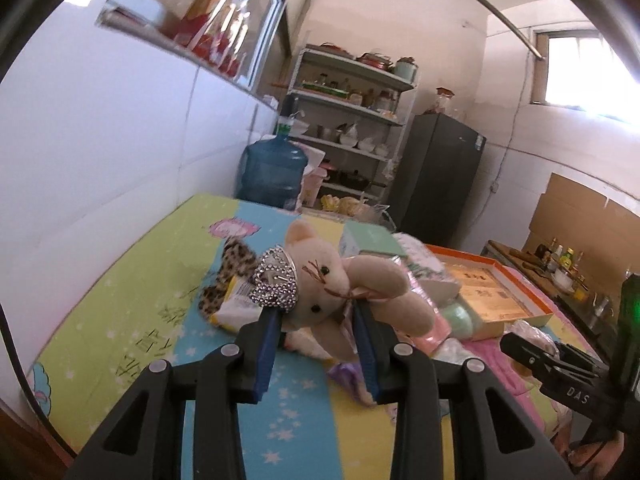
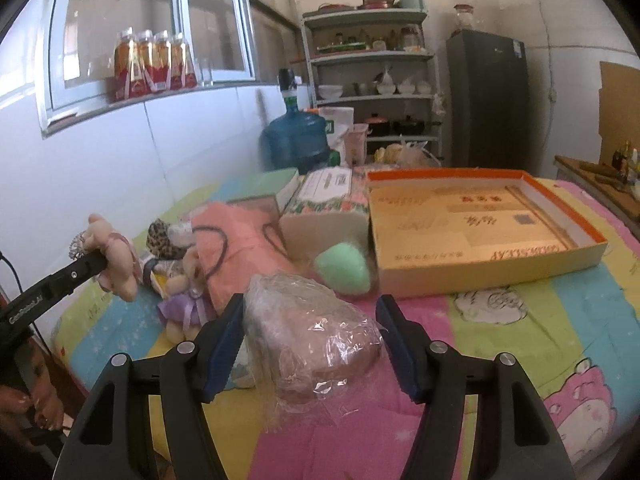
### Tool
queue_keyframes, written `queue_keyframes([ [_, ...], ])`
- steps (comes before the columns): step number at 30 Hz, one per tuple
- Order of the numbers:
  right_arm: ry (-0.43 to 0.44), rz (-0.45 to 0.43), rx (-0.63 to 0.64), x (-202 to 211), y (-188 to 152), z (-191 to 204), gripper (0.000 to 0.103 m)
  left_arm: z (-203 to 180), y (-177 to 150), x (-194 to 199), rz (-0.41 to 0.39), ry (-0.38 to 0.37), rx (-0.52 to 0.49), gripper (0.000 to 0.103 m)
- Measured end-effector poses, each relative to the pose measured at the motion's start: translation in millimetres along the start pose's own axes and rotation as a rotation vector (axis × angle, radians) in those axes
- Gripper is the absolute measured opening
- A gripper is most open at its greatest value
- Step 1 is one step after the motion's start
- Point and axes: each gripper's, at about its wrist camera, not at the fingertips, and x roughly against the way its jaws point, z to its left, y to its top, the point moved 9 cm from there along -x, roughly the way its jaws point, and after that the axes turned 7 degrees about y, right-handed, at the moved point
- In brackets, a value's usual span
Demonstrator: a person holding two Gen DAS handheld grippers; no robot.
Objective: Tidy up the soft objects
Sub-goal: 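Carry the teddy bear and sponge bag over the orange-rimmed box with both tools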
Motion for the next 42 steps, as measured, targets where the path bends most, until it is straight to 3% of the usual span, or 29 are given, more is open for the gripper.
queue_keyframes([
  [10,-0.036,-0.076,0.017,22.2,32.6,-26.0,0.067,-54.3,21.1,-6.4,-0.008,-0.047,-0.050,0.036],
  [23,-0.144,-0.153,-0.023,55.6,67.5,-109.2,0.067,-154.3,31.6,-38.4,0.025,-0.168,-0.083,0.036],
  [42,-0.232,-0.161,-0.045,59.9,103.7,-217.1,0.067,-274.1,30.5,-109.7,0.075,-0.154,-0.210,0.037],
])
